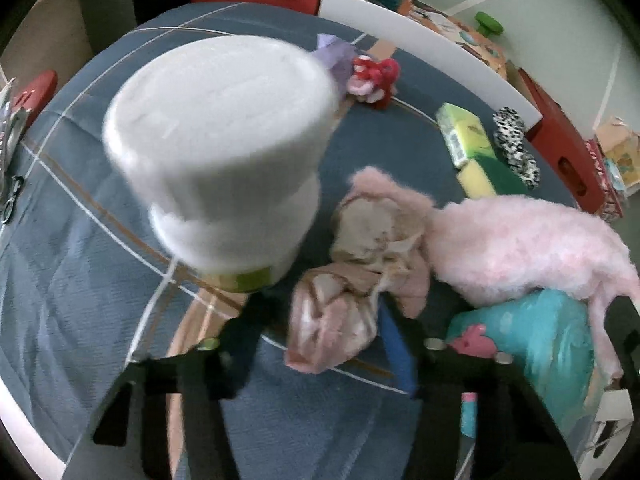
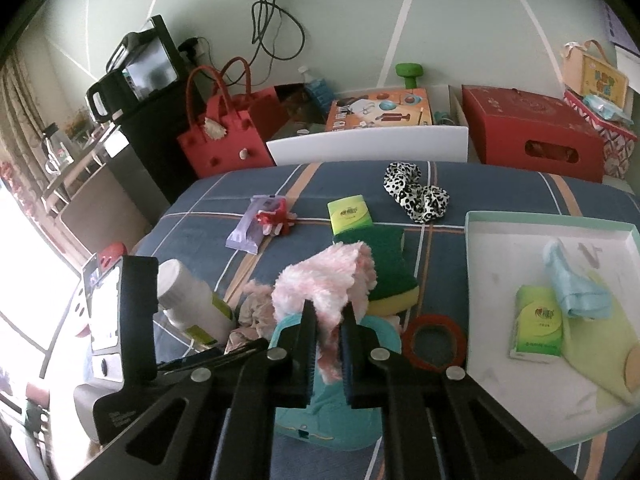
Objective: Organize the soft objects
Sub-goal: 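Grasp the pink fluffy towel with the right tool while the left tool grasps the pink scrunchie cloth, then lift and carry the towel and scrunchie cloth over the tray with both tools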
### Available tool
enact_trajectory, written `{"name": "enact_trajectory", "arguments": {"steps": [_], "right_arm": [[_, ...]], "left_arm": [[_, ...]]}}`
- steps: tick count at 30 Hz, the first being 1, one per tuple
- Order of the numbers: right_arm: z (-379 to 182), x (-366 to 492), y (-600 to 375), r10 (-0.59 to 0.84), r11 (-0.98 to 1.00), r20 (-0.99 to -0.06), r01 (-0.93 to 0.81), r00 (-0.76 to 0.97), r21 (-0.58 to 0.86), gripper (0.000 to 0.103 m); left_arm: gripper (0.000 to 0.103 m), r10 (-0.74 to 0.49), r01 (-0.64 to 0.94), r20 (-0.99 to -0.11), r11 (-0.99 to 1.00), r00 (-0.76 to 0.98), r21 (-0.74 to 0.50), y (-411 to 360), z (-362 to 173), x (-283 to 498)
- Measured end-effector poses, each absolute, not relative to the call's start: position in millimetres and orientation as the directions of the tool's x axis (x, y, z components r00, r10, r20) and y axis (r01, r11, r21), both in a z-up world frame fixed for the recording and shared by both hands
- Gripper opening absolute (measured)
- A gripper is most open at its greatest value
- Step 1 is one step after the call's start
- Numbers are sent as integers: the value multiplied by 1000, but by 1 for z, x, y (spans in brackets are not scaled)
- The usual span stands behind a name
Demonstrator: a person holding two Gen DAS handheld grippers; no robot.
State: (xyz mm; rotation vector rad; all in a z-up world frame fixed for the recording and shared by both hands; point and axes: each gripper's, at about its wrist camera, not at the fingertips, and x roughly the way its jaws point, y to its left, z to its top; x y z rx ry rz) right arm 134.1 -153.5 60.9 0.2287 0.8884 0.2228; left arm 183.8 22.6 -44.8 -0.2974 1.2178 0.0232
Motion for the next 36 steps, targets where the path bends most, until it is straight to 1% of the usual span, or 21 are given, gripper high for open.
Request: {"name": "enact_trajectory", "arguments": {"steps": [1,3,4,6,9,14,22,30,36], "right_arm": [[61,134,-153,286,953,-739,-96,610,289,11],[60,134,-153,287,952,-740,-97,609,290,11],[61,134,-153,288,952,-740,-98,608,290,11],[61,135,-153,289,952,-740,-100,607,290,11],[62,134,-152,294,950,-736,-106,610,292,8],[67,131,-150,312,946,-718,-131,622,297,7],[76,126,-149,341,934,-681,-155,648,321,7],[92,120,-157,363,921,-621,-166,695,352,7],[113,109,-171,355,914,-551,-155,755,376,7]], "left_arm": [[44,-150,-167,-925,961,350,-219,20,-45,185],[33,-164,-153,-922,961,350,-229,17,-44,186],[31,-177,-149,-920,959,351,-242,16,-44,186],[21,-199,-146,-914,953,353,-264,13,-42,186],[16,-211,-134,-907,952,364,-275,9,-39,185],[15,-220,-121,-884,949,412,-293,7,-30,176],[15,-236,-86,-822,942,518,-325,17,5,161],[15,-237,-61,-734,933,636,-354,25,44,140],[15,-230,-34,-667,933,709,-358,26,66,131]]}}
